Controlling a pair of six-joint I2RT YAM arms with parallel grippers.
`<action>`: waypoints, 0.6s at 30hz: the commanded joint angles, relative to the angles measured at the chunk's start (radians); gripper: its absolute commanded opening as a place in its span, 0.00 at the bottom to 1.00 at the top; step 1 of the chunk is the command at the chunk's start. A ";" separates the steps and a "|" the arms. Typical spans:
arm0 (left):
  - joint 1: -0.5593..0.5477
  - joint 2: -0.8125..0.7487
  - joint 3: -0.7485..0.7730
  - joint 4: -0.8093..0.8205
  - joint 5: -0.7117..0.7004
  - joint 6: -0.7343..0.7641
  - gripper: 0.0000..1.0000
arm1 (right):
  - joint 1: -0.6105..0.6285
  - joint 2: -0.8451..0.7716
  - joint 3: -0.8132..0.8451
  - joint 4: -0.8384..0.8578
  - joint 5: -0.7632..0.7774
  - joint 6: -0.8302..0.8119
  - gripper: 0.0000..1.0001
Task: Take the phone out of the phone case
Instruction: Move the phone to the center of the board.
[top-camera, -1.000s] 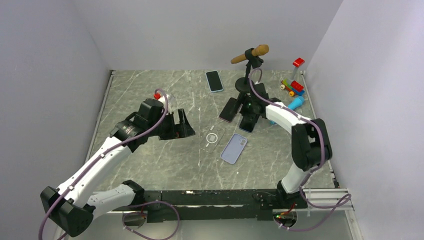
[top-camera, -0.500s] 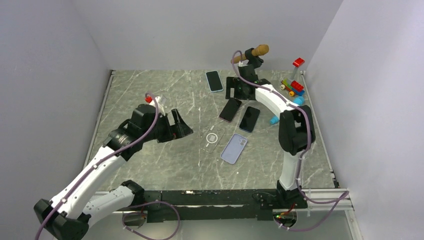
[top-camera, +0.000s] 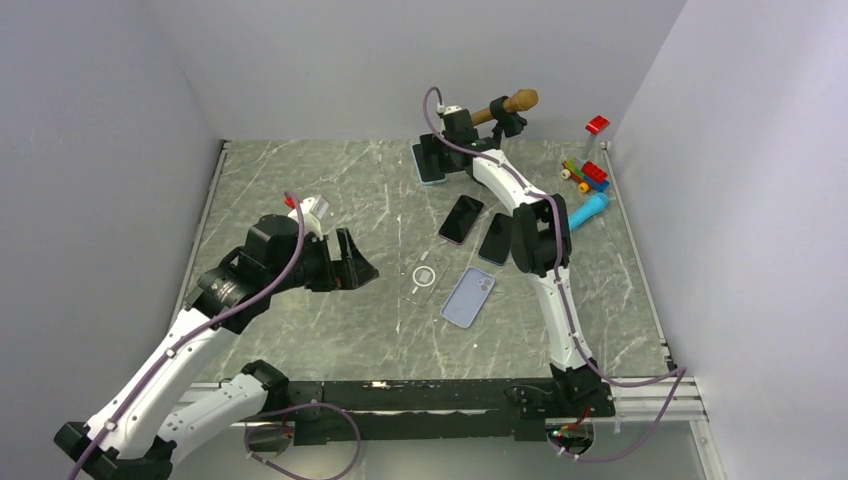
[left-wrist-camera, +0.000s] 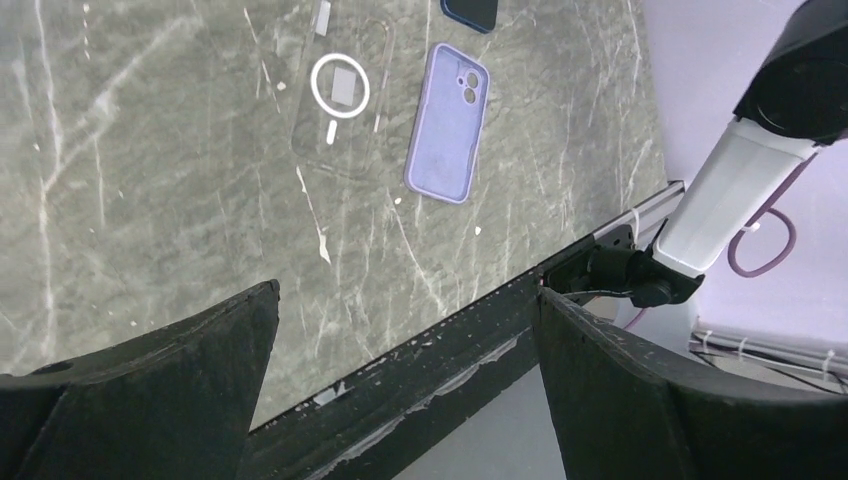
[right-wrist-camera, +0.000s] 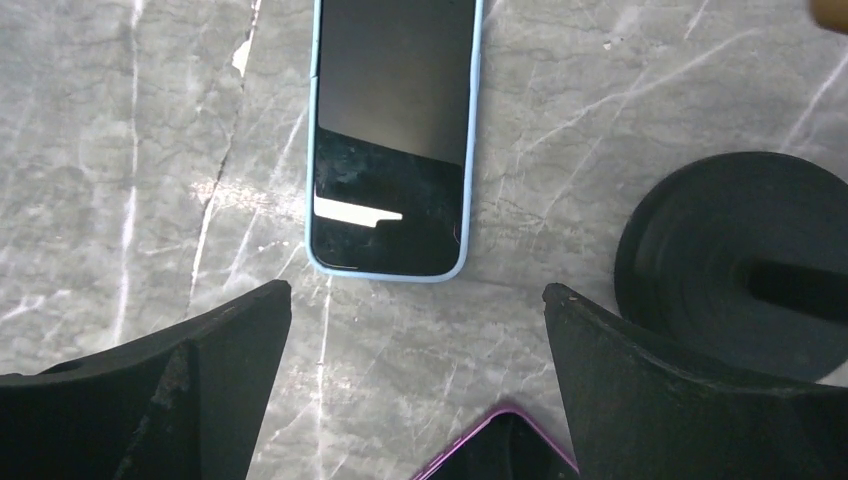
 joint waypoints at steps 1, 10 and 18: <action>-0.002 0.026 0.054 0.022 0.017 0.104 0.99 | 0.001 0.039 0.086 0.003 -0.019 -0.068 1.00; 0.013 0.107 0.046 0.105 0.045 0.151 0.99 | -0.008 0.161 0.214 0.007 -0.080 0.015 1.00; 0.064 0.182 0.068 0.146 0.088 0.119 0.99 | -0.059 0.177 0.172 0.027 -0.216 0.269 0.83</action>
